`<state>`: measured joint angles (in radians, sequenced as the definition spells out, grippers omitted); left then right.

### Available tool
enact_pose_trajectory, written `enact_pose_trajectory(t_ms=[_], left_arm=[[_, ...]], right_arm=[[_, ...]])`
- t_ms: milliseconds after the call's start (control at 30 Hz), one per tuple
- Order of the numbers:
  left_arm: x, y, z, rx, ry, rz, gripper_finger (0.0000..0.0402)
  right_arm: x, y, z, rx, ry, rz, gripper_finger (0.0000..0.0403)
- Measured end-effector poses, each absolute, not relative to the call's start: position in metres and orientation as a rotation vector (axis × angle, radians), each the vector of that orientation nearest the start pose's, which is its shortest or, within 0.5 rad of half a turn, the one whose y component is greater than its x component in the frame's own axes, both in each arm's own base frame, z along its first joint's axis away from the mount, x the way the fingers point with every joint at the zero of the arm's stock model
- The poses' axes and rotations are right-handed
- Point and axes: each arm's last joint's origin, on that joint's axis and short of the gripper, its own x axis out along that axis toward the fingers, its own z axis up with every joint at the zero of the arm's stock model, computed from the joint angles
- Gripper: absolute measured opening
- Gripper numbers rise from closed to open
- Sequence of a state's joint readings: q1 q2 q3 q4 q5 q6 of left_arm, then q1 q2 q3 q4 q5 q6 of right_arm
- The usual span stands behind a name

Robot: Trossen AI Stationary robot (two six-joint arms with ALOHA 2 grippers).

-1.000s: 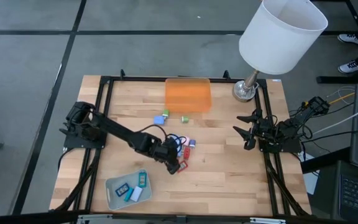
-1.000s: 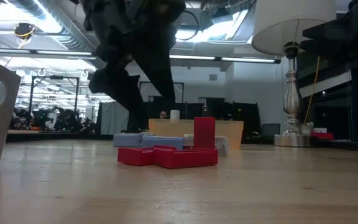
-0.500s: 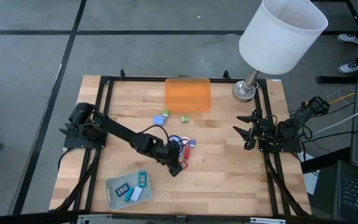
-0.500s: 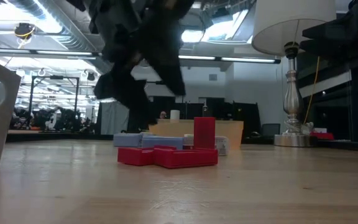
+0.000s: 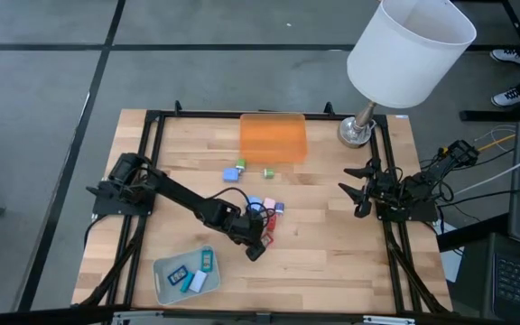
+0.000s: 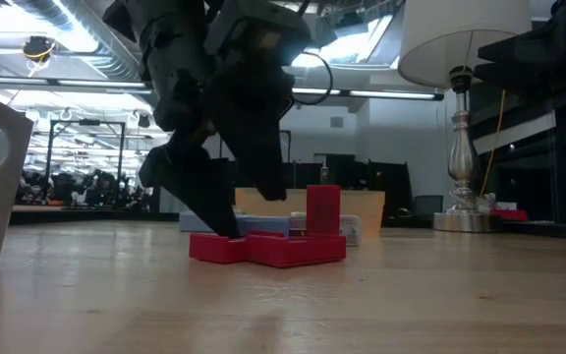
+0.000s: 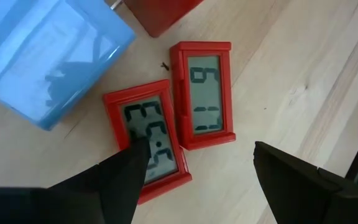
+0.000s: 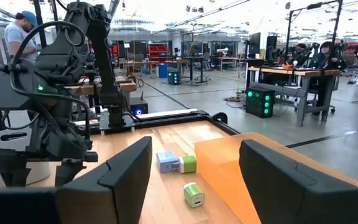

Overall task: Pick & Place Office items
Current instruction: Put the left red digital timer into the gray bin

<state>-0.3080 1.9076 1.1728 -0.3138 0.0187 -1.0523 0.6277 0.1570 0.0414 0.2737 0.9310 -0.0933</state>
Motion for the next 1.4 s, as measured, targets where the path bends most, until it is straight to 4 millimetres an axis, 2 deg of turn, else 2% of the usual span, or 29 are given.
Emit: enact_pose_trajectory(t_ms=[367, 667, 1400], left_arm=[[0.354, -0.113, 0.151, -0.77, 1.119, 0.297, 0.0287], [0.35, -0.109, 0.172, -0.749, 1.027, 0.32, 0.0288], [0.345, -0.111, 0.164, -0.718, 1.104, 0.352, 0.0288]], right_arm=[[0.089, 0.036, 0.189, 0.016, -0.094, -0.307, 0.0241], [0.089, 0.036, 0.189, 0.017, -0.093, -0.307, 0.0241], [0.089, 0.036, 0.189, 0.019, -0.094, -0.303, 0.0241]])
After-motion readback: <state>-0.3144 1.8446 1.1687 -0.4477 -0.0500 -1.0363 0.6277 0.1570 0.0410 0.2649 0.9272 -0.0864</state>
